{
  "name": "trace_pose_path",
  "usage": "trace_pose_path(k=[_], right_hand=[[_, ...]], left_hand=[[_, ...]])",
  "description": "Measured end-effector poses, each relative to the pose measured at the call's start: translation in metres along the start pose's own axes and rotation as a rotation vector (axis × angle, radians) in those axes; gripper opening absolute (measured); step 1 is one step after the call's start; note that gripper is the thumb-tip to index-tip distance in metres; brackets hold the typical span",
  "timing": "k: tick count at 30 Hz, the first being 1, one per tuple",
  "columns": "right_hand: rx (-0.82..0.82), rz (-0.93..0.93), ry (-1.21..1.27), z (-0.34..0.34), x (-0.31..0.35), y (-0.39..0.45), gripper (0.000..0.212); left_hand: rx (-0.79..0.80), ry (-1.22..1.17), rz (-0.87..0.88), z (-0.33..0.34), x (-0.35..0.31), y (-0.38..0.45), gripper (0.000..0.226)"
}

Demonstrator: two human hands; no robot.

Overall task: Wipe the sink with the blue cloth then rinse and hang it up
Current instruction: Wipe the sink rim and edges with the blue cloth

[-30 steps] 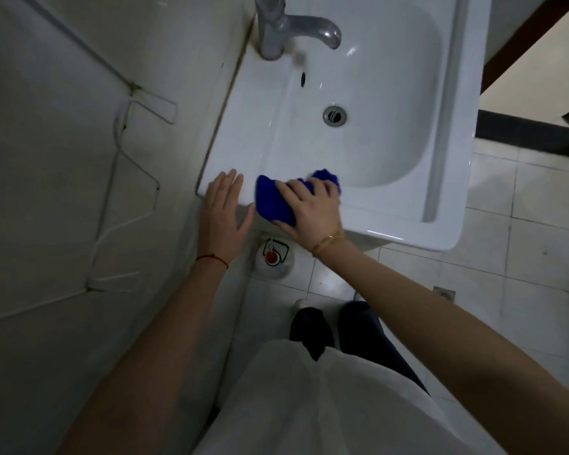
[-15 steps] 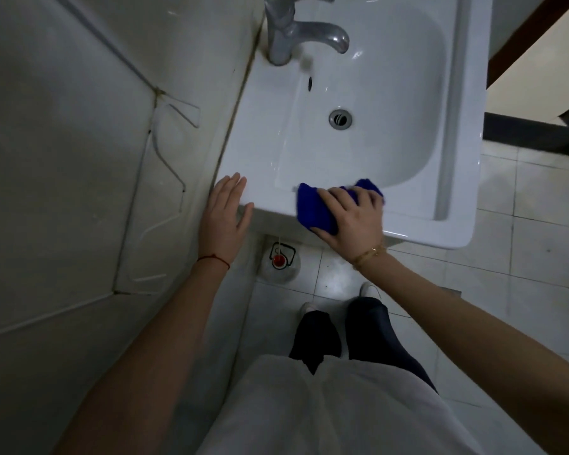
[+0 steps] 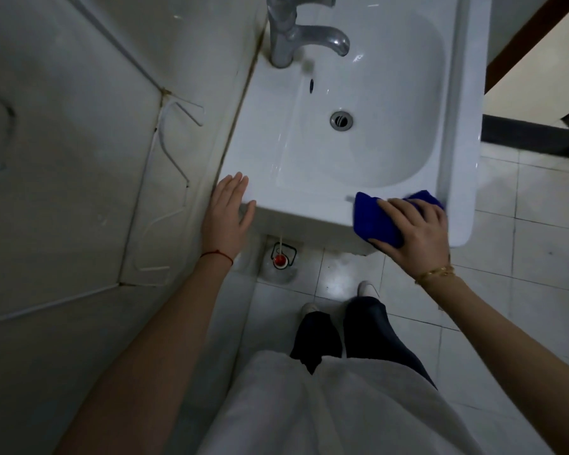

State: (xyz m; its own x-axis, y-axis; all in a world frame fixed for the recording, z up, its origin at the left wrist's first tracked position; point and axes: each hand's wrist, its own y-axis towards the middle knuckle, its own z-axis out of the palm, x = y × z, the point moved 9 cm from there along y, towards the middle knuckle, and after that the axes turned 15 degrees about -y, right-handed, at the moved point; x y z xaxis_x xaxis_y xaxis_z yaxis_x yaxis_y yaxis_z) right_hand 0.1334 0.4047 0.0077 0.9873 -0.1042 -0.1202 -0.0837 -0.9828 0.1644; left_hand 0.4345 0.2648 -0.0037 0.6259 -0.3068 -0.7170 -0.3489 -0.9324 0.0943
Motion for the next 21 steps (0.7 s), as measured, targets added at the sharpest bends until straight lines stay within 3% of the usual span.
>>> trace_pose_path(k=[4,11,21], right_hand=[[0.010,0.030,-0.030,-0.001,0.022,0.013,0.065],[0.139,-0.081,0.067,0.000,0.109,0.062,0.067],[0.031,-0.110,0.087,0.001,0.023,0.019,0.067]], left_hand=[[-0.018,0.051,-0.067,0.005,-0.007,0.000,0.052],[-0.053,0.056,-0.233,0.034,-0.027,-0.002,0.062],[-0.053,0.087,-0.265,0.061,-0.051,-0.009,0.065]])
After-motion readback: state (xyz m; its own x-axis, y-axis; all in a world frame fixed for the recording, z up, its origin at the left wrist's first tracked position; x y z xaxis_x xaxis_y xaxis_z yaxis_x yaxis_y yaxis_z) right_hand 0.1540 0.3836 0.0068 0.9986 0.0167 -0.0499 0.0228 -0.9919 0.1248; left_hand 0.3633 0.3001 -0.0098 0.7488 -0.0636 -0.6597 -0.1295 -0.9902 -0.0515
